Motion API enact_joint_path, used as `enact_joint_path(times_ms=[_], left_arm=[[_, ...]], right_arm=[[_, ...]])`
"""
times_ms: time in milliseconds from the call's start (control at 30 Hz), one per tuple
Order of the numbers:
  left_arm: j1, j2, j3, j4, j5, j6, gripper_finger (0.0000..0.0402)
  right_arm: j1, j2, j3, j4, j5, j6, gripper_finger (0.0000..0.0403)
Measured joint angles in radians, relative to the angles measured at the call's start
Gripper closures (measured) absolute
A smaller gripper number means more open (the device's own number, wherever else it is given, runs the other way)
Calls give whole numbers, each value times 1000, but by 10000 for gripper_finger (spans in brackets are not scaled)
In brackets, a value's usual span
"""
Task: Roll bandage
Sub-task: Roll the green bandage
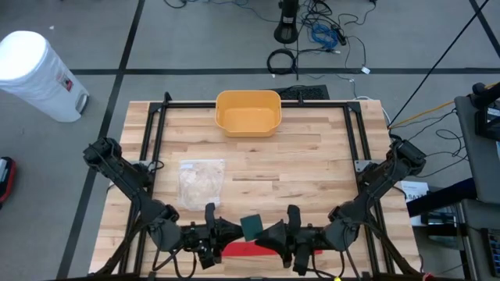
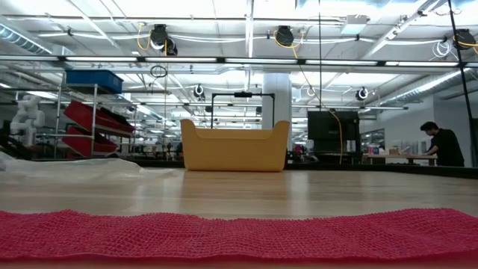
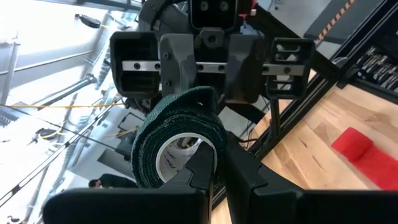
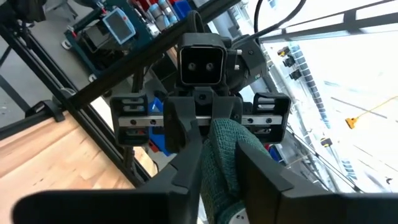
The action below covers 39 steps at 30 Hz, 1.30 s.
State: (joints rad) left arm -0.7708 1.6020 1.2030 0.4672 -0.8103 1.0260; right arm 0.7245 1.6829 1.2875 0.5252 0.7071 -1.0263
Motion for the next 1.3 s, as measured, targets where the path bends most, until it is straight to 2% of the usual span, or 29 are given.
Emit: enact_joint_path(times_ms=[433, 1033, 1300], left_arm=[[0, 0, 0, -2, 2, 1, 377], [-1, 0, 0, 1, -95, 37, 377], [-1, 0, 0, -2, -109, 37, 377]], right_arm=[[-3, 0, 1, -10, 3, 16, 399], [6, 0, 1, -31, 2, 63, 402], [25, 1, 56, -137, 6, 127, 403]])
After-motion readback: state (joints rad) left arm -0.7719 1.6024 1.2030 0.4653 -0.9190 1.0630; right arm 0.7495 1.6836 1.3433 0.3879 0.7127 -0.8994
